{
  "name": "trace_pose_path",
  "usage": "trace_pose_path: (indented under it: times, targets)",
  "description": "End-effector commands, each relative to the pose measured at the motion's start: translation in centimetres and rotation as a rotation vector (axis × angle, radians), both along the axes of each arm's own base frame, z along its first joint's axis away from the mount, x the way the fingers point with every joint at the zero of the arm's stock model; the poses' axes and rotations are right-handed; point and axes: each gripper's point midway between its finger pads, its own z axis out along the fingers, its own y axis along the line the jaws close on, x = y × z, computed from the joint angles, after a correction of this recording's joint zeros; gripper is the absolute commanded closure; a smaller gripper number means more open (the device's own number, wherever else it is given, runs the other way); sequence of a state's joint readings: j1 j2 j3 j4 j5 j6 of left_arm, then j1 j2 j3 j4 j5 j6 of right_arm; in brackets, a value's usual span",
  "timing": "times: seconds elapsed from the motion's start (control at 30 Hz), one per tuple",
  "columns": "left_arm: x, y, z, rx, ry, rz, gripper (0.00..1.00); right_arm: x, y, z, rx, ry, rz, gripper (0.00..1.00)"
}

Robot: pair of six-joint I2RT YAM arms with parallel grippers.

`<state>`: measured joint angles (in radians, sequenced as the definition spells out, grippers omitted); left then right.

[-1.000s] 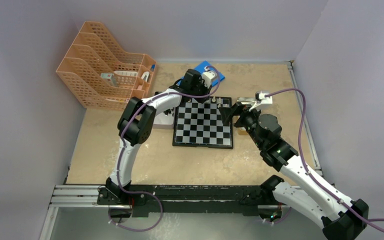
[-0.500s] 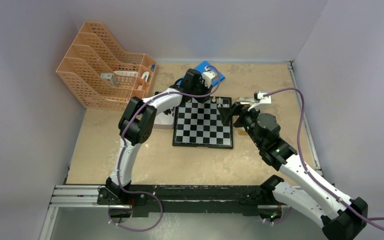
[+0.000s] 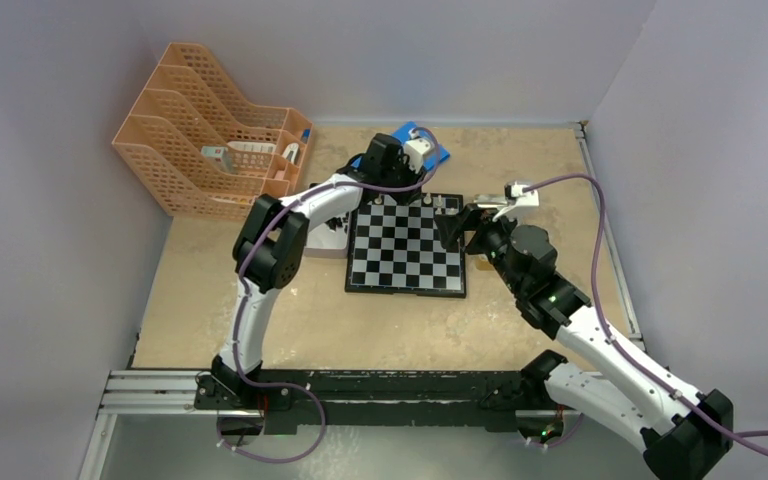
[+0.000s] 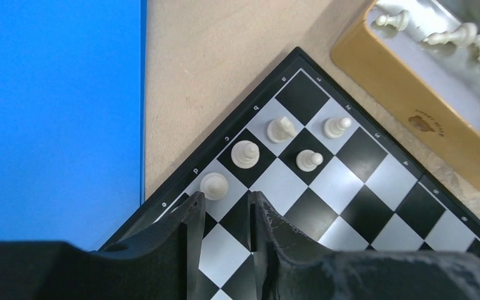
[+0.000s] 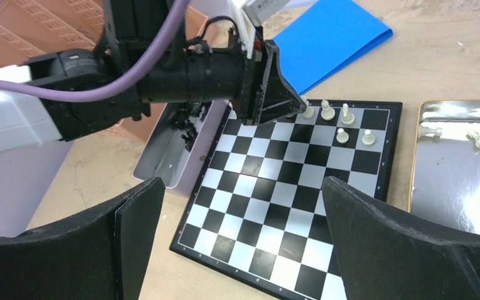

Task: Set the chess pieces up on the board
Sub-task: Place the chess piece on the chessboard.

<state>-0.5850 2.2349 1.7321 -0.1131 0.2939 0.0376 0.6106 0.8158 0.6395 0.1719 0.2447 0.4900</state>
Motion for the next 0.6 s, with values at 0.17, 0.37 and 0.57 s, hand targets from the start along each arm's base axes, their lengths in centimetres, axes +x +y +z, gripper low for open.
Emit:
trace_pose_path:
  times: [0.17, 0.37, 0.57]
  targets:
    - [-1.2, -0.7, 11.6, -0.18, -0.082, 0.011, 0.63, 0.3, 0.9, 1.1, 0.046, -0.015, 0.017, 0.01]
    - [-2.5, 1.7, 14.1, -0.188, -0.1, 0.095, 0.5, 2.2, -0.2, 0.3, -0.003, 0.027, -0.092, 0.01]
    - [-4.8, 5.3, 15.7, -0.146, -0.057, 0.185, 0.43, 4.2, -1.4, -0.6, -0.11, 0.038, -0.197, 0.02]
